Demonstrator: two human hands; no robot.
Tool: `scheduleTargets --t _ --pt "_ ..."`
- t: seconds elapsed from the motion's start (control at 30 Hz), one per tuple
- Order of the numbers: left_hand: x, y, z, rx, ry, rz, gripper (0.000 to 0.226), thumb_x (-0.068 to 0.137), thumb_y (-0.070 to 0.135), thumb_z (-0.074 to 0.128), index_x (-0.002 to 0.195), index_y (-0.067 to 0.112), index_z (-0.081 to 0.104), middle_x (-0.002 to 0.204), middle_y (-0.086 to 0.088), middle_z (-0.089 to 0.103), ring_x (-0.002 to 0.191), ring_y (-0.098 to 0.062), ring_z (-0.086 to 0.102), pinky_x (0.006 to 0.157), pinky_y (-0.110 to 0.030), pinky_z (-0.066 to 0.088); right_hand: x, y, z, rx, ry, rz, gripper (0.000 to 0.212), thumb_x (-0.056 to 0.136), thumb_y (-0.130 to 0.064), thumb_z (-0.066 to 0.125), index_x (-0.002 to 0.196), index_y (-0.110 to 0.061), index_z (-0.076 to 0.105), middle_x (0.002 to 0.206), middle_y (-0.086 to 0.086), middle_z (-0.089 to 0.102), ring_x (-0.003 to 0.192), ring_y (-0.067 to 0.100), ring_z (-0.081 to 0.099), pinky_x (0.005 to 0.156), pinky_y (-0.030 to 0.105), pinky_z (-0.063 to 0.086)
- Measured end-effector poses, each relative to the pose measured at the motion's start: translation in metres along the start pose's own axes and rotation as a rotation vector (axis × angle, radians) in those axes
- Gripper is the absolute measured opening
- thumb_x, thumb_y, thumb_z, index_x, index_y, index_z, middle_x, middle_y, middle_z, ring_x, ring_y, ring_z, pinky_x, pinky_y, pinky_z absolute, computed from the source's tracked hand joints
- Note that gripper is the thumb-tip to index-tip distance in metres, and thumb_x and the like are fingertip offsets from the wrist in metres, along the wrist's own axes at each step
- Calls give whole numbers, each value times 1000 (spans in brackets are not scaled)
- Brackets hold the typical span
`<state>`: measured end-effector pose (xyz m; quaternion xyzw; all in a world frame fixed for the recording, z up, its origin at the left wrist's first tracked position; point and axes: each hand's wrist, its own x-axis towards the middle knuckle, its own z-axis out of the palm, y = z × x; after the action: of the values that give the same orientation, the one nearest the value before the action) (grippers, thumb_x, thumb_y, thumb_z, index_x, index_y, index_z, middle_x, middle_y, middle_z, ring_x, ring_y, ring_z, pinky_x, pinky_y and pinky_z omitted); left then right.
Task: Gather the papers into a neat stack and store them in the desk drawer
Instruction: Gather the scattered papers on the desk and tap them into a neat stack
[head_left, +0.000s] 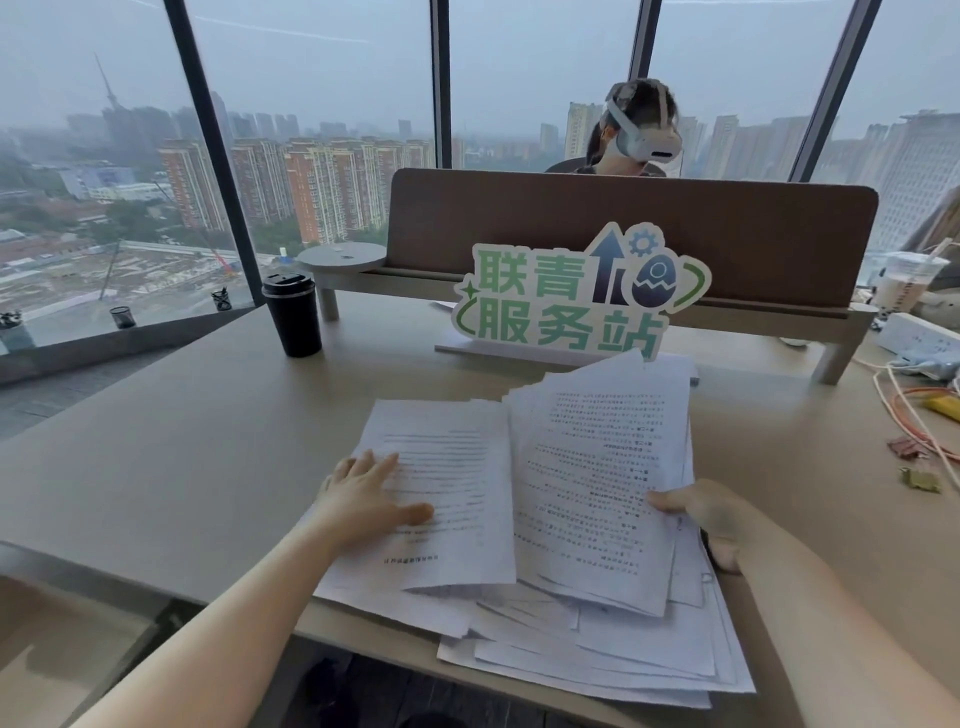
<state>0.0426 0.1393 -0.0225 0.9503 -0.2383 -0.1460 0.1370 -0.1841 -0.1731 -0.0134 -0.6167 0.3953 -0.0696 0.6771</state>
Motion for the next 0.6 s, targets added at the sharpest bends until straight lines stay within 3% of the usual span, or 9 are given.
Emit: scheduleTargets --t 0.1,0.23,0.3,0.43,0.6 --pt "-4 11 2 -46 9 47 86 81 66 54 154 36 19 165 2 6 152 -21 0 121 -40 4 3 -1 5 29 -13 -6 13 92 1 58 101 -1 68 109 19 71 104 37 66 95 52 51" --pt "4 4 0 -167 234 -88 86 79 62 61 151 27 31 161 -5 23 147 -31 17 116 -45 25 1 -2 1 126 -11 -24 13 92 5 55 96 1 66 93 14 72 81 28 69 58 37 61" --pt "9 -1 -2 -173 230 -166 98 73 69 61 152 21 28 157 -9 31 146 -33 21 116 -45 26 1 -1 -4 144 -36 -36 15 92 4 56 102 1 67 93 15 75 86 30 70 67 40 61" --pt "16 -1 -5 -234 161 -128 108 67 69 67 154 23 22 155 -8 35 144 -33 24 116 -44 25 6 -1 -6 188 -12 -55 28 90 4 57 117 5 64 112 20 70 108 38 64 97 52 48" --pt "22 5 -10 -110 134 -217 120 52 67 75 150 26 21 142 -18 41 136 -37 30 110 -46 33 9 -9 -10 287 65 -118 19 89 7 56 103 -1 66 95 13 72 93 34 64 91 47 49"
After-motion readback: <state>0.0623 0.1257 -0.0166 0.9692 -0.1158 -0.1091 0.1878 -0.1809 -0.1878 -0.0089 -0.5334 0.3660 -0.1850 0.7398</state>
